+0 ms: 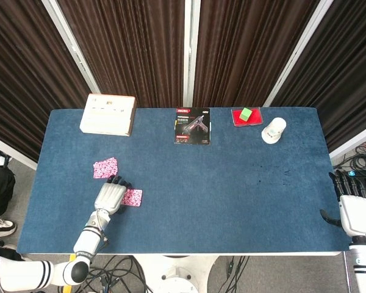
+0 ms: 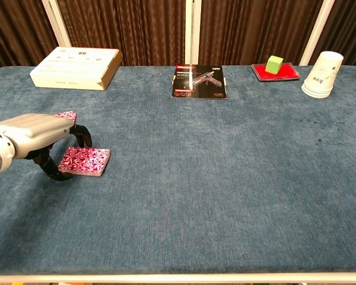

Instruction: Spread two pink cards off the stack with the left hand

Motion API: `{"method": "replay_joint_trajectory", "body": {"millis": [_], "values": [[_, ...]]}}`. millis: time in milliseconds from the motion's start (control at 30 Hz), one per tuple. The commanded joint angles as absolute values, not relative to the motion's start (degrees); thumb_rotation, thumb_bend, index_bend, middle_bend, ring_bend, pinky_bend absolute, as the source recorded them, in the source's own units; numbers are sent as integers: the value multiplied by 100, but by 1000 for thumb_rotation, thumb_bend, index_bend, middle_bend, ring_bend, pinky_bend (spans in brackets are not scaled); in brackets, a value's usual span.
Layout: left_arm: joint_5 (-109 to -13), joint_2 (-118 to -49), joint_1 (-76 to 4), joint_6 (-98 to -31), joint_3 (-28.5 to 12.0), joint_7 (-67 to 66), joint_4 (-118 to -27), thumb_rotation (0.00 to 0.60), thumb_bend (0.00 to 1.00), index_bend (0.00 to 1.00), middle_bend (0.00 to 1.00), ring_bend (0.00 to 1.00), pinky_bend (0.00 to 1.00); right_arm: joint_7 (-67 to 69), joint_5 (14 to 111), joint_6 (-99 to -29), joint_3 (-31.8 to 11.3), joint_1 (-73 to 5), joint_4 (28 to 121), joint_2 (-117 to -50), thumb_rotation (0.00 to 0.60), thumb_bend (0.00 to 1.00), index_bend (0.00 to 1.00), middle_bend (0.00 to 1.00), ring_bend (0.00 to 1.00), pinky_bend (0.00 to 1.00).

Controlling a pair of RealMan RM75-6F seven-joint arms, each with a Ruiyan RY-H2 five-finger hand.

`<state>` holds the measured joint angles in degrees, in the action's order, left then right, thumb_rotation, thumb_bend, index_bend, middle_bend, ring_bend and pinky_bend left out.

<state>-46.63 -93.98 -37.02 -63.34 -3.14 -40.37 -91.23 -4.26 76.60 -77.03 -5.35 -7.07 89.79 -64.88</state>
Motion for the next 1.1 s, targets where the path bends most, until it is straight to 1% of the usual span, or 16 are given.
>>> {"method": "replay_joint_trajectory", "body": {"millis": [33,433,800,900,1100], "values": [[-4694,-9419,-3705,-6341,-328,-4013,-9097,600,226,284,263,92,87,-426,7656,-7699,-534,-707,8978,-6489,600,131,0,0,0,0],[-4688,-9450,-3720,-6265,-363,-3935,-8983,600,227,290,281,91,87,-415,7627,-7689,-541,-702,8967,-6482,600,132,0,0,0,0],[-4704,-9461,-3719,-6244,-377,-3889,-8939,600,229,333,306,95,87,-417,7605,-7688,-552,-699,8979,-6469,600,131,0,0,0,0],[-4727,-9457,-3715,-6241,-375,-3869,-8942,600,231,338,324,108,88,-412,7596,-7679,-557,-703,8978,-6467,600,131,0,0,0,0],[-4759,-9462,-3709,-6256,-391,-3835,-8933,600,235,344,329,116,88,-402,7592,-7666,-554,-705,8967,-6470,600,132,0,0,0,0]]}}
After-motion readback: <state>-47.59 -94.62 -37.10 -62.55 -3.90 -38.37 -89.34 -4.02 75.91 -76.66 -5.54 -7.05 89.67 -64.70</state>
